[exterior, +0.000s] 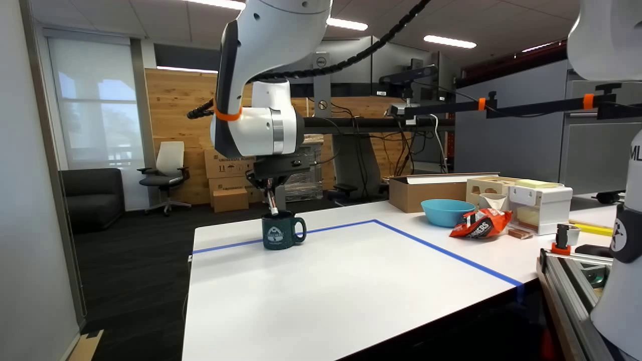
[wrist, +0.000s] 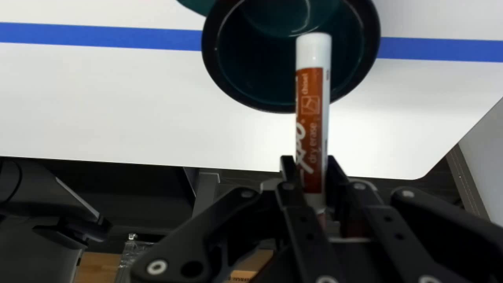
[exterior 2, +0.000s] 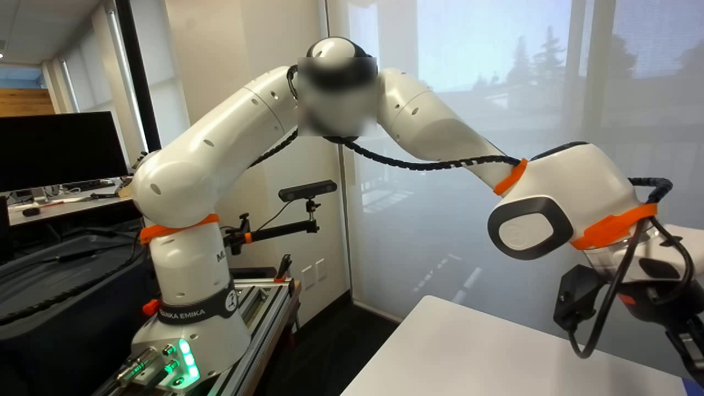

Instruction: Remove the marker from the cup and put it on the table

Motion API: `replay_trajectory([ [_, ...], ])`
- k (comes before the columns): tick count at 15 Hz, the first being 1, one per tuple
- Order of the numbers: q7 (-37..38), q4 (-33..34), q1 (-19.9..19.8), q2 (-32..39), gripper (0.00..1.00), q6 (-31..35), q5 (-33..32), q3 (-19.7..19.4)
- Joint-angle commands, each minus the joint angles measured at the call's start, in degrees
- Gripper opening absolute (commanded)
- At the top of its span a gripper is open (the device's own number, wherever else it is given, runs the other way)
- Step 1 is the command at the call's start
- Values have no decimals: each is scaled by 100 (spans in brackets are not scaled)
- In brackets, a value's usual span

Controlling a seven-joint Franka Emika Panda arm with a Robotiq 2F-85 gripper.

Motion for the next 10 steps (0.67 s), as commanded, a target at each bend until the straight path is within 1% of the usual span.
replay_trajectory([
  [1, -669, -535, 121, 735, 5, 276, 151, 232],
  [7, -1313, -1061, 249, 1499, 5, 506, 113, 556],
  [10, -1664, -1318, 248, 1748, 5, 504, 102, 831],
])
